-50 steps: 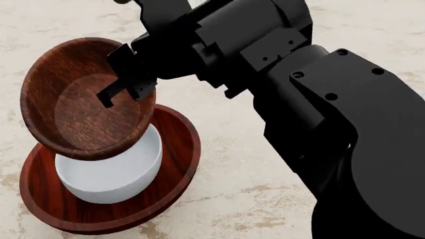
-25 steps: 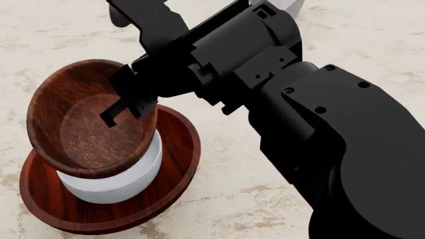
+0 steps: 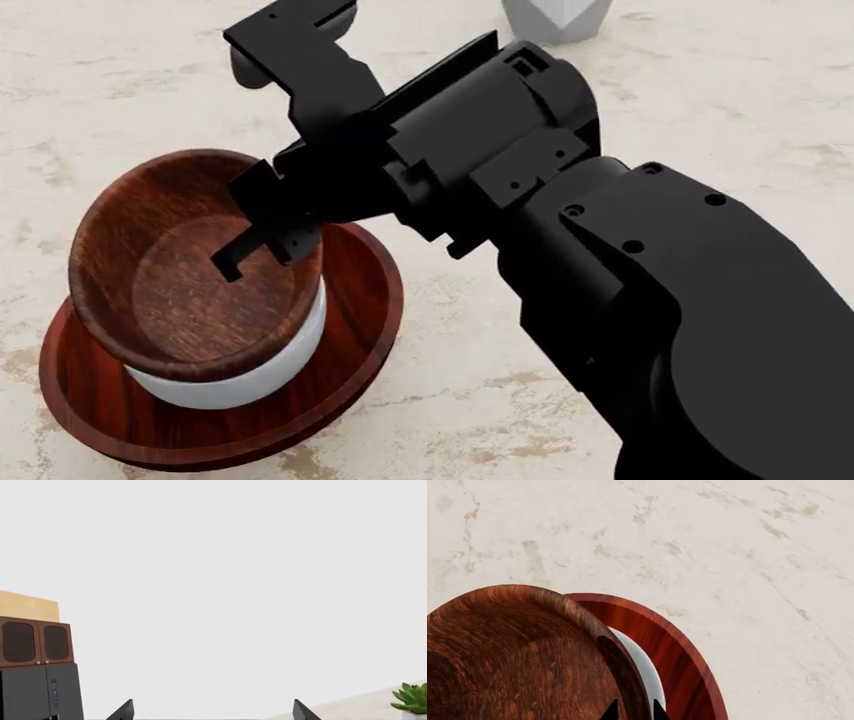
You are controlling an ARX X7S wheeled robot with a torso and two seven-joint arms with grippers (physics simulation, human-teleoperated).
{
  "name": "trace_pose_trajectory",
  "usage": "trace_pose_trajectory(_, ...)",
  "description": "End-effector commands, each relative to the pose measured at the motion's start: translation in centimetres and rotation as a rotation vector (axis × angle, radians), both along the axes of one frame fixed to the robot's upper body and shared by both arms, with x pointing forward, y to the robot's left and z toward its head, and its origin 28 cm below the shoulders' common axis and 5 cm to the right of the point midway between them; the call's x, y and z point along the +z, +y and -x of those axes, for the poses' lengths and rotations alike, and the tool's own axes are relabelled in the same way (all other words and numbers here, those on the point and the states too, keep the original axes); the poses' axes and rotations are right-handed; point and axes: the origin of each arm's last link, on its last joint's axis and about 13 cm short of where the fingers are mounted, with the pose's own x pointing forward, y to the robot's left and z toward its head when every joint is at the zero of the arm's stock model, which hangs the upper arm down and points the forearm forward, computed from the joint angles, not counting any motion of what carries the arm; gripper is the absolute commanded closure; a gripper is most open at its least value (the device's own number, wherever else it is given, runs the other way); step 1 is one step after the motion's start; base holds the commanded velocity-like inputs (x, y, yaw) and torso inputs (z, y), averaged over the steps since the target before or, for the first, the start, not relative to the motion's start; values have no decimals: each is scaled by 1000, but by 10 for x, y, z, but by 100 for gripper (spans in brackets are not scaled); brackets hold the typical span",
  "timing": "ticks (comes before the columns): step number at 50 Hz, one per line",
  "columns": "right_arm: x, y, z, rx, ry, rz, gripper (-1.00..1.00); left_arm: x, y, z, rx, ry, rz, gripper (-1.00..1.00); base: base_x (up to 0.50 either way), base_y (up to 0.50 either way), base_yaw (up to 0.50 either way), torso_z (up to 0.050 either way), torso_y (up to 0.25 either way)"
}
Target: Stack the bowls from largest to smallest.
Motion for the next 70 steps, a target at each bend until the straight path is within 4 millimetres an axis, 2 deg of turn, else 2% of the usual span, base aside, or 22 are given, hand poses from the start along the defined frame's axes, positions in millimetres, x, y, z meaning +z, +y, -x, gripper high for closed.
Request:
trace_pose_trajectory(1,-5,8,0,46,5,-29,100,-1,3,-2,-4,-14,21,-100,0,0,0,0,0)
trace_pose_trajectory(20,-14,5,-2,37,17,-33,100,-5,4,-6,-2,-4,22,-100,0,0,0,0,0)
trace_pose_trajectory(21,-14,6,-2,41,13,-31,-100,-5,4,-6,-3,-4,22,-100,0,0,0,0,0)
trace_pose_trajectory(38,-10,5,-3,57,-3,-22,-100,-5,2,-7,-6,-2,19,-100,0,0,0,0,0)
trace_pose_trajectory(42,-4,5,-3,57,-14,-24,-100,-4,2,-6,-6,-3,20,-100,0,0,0,0,0)
trace_pose_trajectory(48,16,-1,-5,32,-63,-27,-100,-5,2,-5,-4,-4,20,-100,0,0,0,0,0)
trace_pose_trajectory(54,32,-15,-10,1,-106,-42,-100,-1,3,-3,-5,-10,17,-100,0,0,0,0,0)
trace_pose_trajectory(60,45,-37,-16,-72,-146,-97,-100,6,3,1,3,-22,7,-100,0,0,0,0,0)
trace_pose_trajectory(70,52,-67,-10,-149,-192,-124,-100,14,1,6,-2,-35,-12,-100,0,0,0,0,0)
